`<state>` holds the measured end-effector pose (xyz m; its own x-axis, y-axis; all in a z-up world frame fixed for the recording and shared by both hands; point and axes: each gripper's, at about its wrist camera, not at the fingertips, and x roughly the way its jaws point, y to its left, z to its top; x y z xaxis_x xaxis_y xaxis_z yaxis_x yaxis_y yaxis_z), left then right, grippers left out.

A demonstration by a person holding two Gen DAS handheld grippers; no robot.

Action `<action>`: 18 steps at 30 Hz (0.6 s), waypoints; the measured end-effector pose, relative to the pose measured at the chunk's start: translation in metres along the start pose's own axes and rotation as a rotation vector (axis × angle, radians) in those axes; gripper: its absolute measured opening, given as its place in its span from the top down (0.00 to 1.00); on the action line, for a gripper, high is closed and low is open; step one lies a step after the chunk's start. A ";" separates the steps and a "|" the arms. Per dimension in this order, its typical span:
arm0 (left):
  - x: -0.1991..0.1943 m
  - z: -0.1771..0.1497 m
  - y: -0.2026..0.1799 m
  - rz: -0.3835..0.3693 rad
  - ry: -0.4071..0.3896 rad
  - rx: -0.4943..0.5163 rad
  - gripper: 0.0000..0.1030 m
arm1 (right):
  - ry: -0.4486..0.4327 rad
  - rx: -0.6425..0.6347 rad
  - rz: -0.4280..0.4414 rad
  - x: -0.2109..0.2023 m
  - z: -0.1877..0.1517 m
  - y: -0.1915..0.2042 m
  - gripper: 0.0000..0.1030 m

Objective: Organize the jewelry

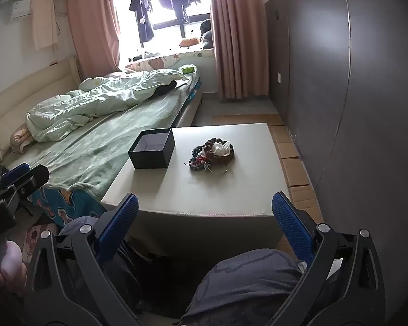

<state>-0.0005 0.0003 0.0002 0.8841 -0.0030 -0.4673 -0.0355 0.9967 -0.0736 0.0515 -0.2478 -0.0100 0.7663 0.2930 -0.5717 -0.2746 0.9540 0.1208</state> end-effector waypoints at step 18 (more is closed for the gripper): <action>0.000 0.001 0.003 0.008 0.002 0.002 0.08 | -0.010 -0.008 -0.004 -0.002 0.002 0.005 0.05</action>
<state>0.0000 0.0033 0.0005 0.8828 0.0043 -0.4696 -0.0414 0.9968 -0.0687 0.0503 -0.2436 -0.0067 0.7730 0.2896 -0.5645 -0.2758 0.9547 0.1122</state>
